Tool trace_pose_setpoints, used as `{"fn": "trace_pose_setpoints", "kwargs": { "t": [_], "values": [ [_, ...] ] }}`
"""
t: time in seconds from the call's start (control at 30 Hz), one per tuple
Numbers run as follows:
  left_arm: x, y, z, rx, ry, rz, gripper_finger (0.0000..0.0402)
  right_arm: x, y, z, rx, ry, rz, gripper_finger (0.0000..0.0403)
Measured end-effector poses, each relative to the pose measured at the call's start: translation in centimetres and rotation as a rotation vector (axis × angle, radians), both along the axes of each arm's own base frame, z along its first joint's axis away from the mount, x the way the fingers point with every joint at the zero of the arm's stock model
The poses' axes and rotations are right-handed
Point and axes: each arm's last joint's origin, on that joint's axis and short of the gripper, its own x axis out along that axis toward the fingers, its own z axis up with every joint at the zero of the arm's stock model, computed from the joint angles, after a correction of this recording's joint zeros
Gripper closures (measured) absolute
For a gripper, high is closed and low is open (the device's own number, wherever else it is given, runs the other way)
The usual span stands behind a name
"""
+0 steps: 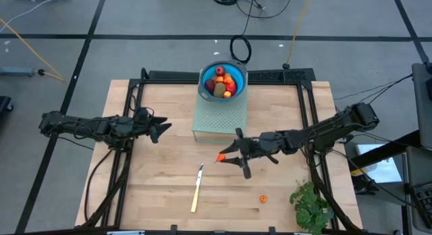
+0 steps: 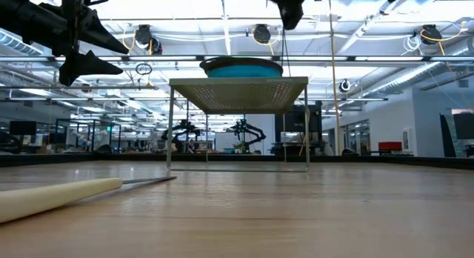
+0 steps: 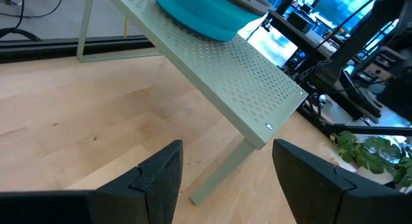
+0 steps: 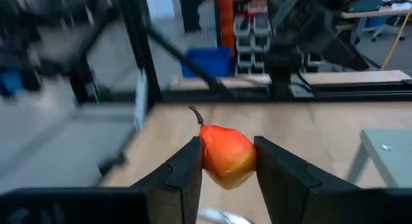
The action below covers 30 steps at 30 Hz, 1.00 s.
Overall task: Pick & Place Fruit
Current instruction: Put the peach into the blue strainer bowl on the shelf
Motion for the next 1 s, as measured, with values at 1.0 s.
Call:
{"fn": "trace_pose_setpoints", "kwargs": {
  "t": [1.0],
  "values": [
    [0.0,0.0,0.0,0.001,0.0,-0.001,0.016,0.0,-0.9,3.9,1.06,-0.113,0.148,0.028]
  ]
}}
